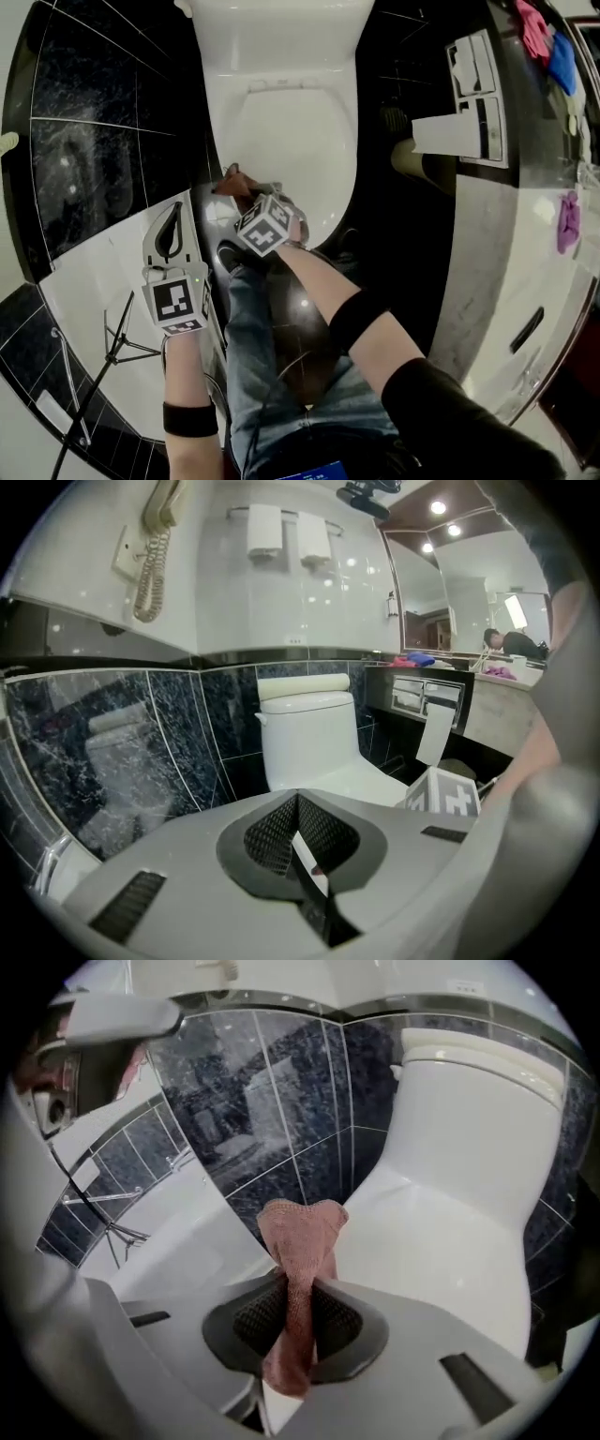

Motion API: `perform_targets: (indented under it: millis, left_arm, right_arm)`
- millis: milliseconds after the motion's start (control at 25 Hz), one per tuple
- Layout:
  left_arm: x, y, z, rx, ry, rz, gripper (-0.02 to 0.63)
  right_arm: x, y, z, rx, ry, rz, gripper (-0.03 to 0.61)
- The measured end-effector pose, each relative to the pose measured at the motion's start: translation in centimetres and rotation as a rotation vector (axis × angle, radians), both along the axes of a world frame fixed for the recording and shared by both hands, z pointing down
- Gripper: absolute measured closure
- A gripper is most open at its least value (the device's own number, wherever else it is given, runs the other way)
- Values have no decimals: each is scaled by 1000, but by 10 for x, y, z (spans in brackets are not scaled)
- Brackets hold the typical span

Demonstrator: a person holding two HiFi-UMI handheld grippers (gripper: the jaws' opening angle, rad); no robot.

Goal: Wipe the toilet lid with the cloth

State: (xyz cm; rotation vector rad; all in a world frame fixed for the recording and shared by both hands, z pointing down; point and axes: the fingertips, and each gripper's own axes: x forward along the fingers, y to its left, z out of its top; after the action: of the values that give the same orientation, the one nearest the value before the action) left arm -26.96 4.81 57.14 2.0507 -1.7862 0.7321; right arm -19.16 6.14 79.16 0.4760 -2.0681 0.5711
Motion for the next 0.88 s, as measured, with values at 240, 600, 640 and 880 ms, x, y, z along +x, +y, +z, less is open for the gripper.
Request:
perform_targets:
  millis: [240, 600, 640, 880]
  left_arm:
    - [-23, 16, 10, 1, -17, -17, 608]
    - [3, 13, 11, -3, -5, 15, 609]
    - [10, 11, 11, -6, -8, 28, 609]
    - [44, -1, 5, -11, -18, 32, 609]
  right_arm:
    - [-15, 33, 41, -91, 77, -14, 499]
    - [169, -24, 34, 11, 209, 167, 500]
    - [191, -29, 34, 15, 226, 191, 500]
    - [252, -44, 38, 5, 243, 242, 500]
